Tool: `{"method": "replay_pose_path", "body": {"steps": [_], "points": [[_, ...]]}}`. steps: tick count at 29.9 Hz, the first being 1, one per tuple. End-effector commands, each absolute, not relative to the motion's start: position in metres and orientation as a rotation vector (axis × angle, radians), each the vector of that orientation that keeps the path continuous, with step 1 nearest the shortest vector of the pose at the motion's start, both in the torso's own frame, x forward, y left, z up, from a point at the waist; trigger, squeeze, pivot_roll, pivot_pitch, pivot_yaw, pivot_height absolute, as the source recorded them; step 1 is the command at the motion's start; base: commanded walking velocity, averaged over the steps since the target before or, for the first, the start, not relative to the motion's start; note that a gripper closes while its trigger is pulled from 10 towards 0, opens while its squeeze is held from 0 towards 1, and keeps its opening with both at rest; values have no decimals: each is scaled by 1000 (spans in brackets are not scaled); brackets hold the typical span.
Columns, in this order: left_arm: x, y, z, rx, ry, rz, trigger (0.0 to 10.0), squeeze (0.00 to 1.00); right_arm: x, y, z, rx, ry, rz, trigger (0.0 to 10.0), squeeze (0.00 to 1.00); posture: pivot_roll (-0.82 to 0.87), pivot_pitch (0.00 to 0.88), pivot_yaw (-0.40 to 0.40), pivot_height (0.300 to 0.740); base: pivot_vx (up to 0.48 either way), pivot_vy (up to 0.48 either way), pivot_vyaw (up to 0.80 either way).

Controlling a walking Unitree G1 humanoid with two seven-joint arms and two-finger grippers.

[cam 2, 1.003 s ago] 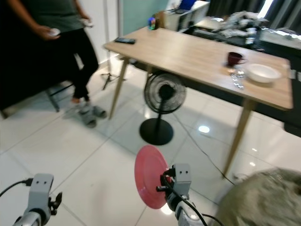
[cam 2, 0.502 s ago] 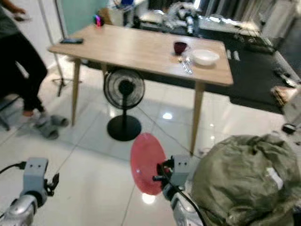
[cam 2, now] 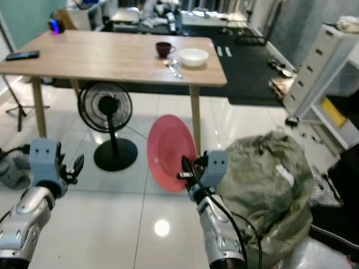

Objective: Setting the table

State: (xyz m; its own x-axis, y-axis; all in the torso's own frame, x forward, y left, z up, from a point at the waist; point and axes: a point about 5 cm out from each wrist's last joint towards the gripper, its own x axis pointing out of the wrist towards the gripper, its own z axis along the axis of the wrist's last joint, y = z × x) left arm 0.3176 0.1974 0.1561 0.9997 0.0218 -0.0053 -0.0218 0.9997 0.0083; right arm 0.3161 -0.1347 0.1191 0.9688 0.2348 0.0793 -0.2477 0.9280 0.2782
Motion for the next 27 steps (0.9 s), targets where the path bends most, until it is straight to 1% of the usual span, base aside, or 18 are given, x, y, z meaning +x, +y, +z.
{"method": "replay_pose_path", "body": {"steps": [1,5,7,8,9,16,27], "points": [[319,194,169,0,-36,21,10000,0,319,-135,134,312,-93,246,10000,0,33,0,87,740,0,0,-781],[317,196,189,67,-112,70,10000,0,319,-132,147,391,-121,243,10000,0,38,0,87,740,0,0,-794],[317,201,199,149,-159,152,10000,0,316,-127,162,545,-167,290,10000,0,42,0,87,740,480,0,0],[317,201,199,149,-159,152,10000,0,316,-127,162,545,-167,290,10000,0,42,0,87,740,480,0,0],[317,205,204,153,-174,198,10000,0,314,-125,169,591,-186,317,10000,0,41,0,87,740,480,0,0],[317,205,214,196,-206,217,10000,0,312,-125,173,592,-189,335,10000,0,43,0,87,740,480,0,0],[317,199,216,210,-210,201,10000,0,309,-127,178,632,-191,337,10000,0,44,0,93,740,480,0,0]]}}
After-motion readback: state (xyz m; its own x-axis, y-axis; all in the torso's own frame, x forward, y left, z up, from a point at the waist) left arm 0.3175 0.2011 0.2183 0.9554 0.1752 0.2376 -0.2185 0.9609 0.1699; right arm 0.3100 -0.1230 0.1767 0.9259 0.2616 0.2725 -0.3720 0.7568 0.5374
